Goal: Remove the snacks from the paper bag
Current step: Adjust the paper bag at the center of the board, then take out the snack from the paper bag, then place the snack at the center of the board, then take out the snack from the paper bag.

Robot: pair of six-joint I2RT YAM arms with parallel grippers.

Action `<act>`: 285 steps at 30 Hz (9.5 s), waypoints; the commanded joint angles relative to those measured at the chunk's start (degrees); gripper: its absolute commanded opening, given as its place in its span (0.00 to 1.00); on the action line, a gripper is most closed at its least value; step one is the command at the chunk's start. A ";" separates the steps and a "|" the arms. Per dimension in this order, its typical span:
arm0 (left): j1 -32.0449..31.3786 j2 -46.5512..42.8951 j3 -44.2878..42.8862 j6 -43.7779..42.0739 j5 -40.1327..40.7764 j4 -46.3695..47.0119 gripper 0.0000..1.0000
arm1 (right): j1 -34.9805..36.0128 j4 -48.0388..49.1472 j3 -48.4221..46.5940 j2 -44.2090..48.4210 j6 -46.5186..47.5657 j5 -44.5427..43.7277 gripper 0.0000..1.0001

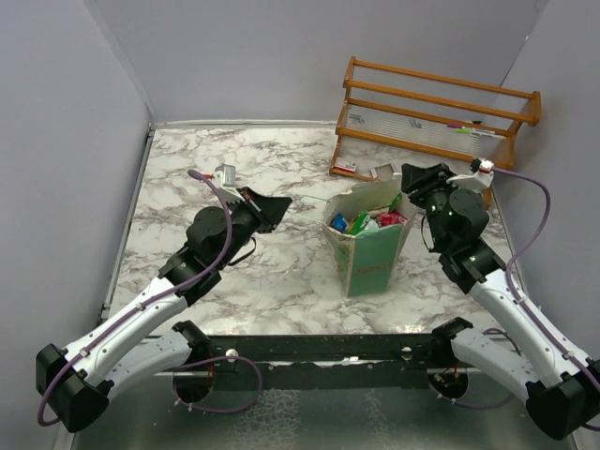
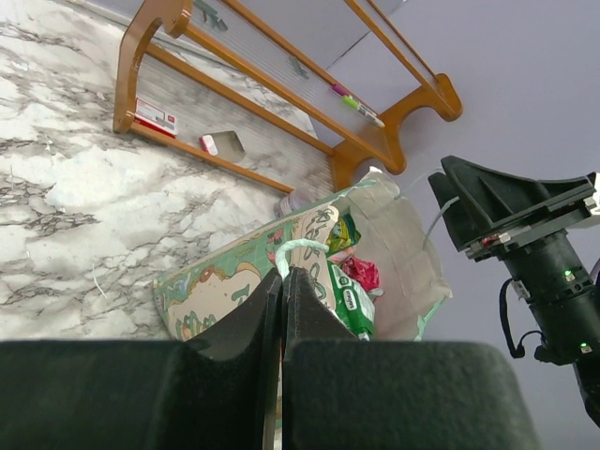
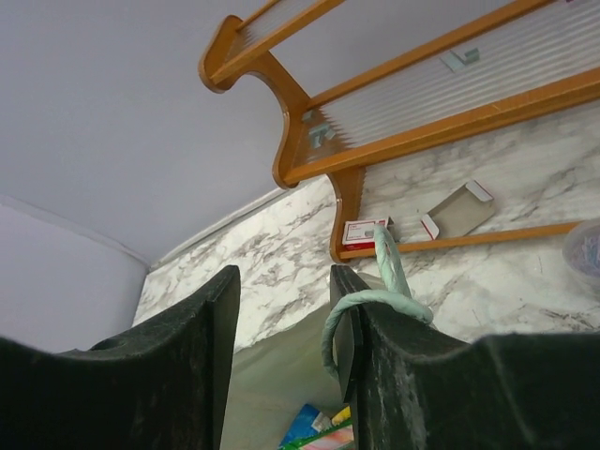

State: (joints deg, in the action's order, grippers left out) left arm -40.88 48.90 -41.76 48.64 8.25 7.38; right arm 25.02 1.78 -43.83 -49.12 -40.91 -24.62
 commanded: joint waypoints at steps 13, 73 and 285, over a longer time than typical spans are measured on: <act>0.41 1.26 -5.39 -2.48 -1.16 -1.13 0.00 | -0.92 14.50 -9.06 -5.53 13.19 3.08 0.04; -15.44 12.75 -8.95 -20.67 -2.80 4.92 0.32 | -1.02 -23.39 -31.90 -12.83 23.26 52.79 0.01; -34.18 11.05 -20.75 -27.29 12.88 -26.61 0.54 | -1.02 -15.93 -21.48 -6.61 19.79 52.69 0.02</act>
State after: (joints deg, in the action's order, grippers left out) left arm -72.18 59.20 -58.33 26.20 12.71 -12.69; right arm 23.90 -14.41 -64.14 -55.64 -22.37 26.89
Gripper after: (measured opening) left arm 0.568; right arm 0.019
